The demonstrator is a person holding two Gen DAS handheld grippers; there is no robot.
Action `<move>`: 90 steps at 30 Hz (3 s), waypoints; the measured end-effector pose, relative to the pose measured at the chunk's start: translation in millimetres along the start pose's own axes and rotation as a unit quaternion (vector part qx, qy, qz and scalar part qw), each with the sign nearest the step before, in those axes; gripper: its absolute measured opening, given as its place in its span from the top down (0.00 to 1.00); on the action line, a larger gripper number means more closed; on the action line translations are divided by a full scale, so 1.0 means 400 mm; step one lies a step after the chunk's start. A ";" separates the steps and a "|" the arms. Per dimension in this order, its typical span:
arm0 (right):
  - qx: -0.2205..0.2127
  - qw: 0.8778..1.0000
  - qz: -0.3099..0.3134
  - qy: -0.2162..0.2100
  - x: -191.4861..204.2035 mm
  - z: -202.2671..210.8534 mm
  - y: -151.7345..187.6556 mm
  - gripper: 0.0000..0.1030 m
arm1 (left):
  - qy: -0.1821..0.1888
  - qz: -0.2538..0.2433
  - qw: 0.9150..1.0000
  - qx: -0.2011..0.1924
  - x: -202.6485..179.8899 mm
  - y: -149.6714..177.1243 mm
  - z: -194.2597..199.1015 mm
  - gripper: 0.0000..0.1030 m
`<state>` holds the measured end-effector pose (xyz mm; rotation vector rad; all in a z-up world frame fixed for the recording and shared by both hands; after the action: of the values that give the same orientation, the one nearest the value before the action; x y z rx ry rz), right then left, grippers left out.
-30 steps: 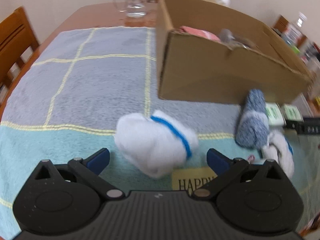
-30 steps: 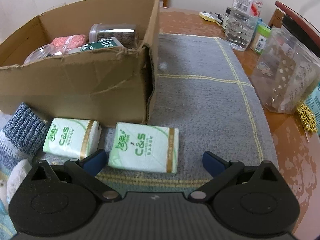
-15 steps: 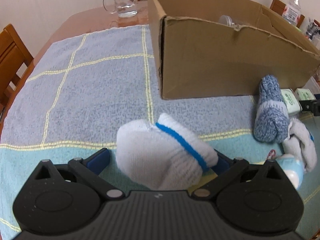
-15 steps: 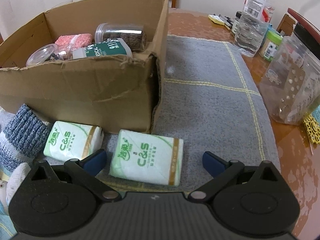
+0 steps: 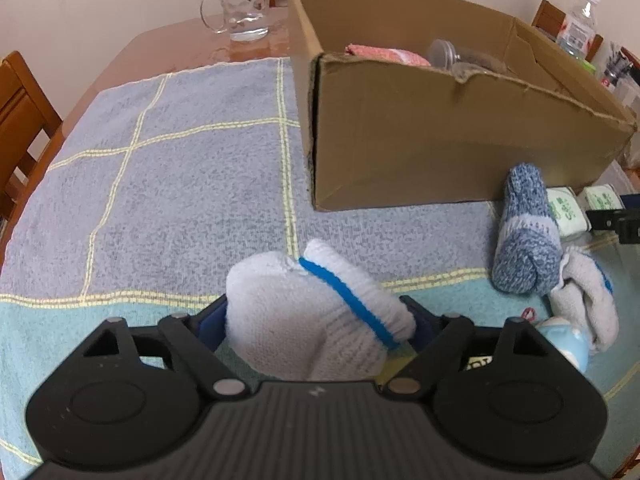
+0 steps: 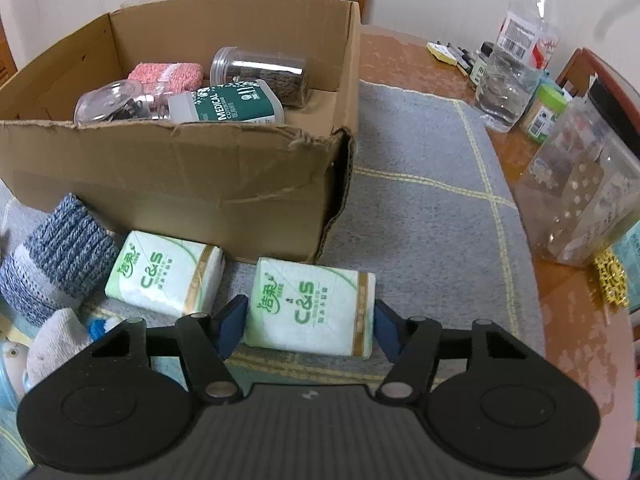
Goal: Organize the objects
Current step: 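Grasp the white sock with the left tool while the right tool grasps a C&S tissue pack, then carry the white sock and tissue pack into the box and open both tools, then move both tools back from the box toward the remaining items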
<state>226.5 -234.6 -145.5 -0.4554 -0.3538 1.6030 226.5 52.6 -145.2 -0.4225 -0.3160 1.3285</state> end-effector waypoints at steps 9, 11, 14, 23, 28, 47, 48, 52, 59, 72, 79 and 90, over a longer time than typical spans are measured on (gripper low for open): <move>0.001 1.000 0.010 -0.011 -0.020 0.085 -0.005 0.32 | 0.013 -0.027 0.999 0.031 0.000 -0.033 0.093 0.17; -0.001 1.000 0.008 -0.025 -0.025 0.119 -0.011 0.32 | 0.022 -0.043 0.998 0.038 -0.007 -0.046 0.125 0.17; -0.011 0.999 0.013 -0.037 -0.028 0.176 -0.024 0.32 | 0.039 -0.056 0.997 0.043 -0.015 -0.076 0.169 0.17; -0.067 0.995 0.055 -0.042 -0.002 0.288 -0.106 0.32 | 0.068 -0.080 0.994 -0.026 -0.064 -0.231 0.254 0.17; -0.088 0.993 0.049 -0.058 0.014 0.281 -0.165 0.32 | 0.058 -0.093 0.992 -0.055 -0.090 -0.337 0.228 0.17; -0.066 0.993 0.047 -0.087 0.065 0.166 -0.273 0.32 | 0.038 -0.090 0.995 -0.011 -0.103 -0.554 0.000 0.17; -0.065 0.993 0.051 -0.089 0.070 0.165 -0.278 0.32 | 0.038 -0.091 0.995 -0.010 -0.103 -0.555 -0.005 0.17; -0.067 0.992 0.063 -0.092 0.086 0.159 -0.296 0.31 | 0.038 -0.100 0.994 -0.005 -0.105 -0.559 -0.021 0.09; -0.083 0.990 0.057 -0.100 0.086 0.173 -0.297 0.02 | 0.026 -0.097 0.995 -0.021 -0.100 -0.549 0.001 0.02; -0.089 0.993 0.034 -0.075 0.092 0.208 -0.234 0.00 | 0.036 -0.089 0.994 -0.058 -0.095 -0.469 0.106 0.02; -0.084 0.994 0.008 -0.069 0.098 0.241 -0.156 0.00 | 0.026 -0.076 0.993 -0.089 -0.074 -0.389 0.177 0.01; -0.034 0.996 -0.047 -0.064 0.145 0.209 -0.013 0.00 | 0.040 -0.079 0.994 -0.071 -0.029 -0.245 0.217 0.01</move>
<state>186.9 -172.7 -74.7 -0.3838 -0.5212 1.5364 269.2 33.6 -22.2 -0.5574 -0.3703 1.1361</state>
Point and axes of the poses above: each gripper's, at about its wrist camera, not at the fingertips, and z roughly against the way its jaws point, x to its left, y to its underside, the point moved 2 cm from there along -z, roughly the way its jaws point, and after that the axes turned 3 degrees about x, right-handed, at the moved point
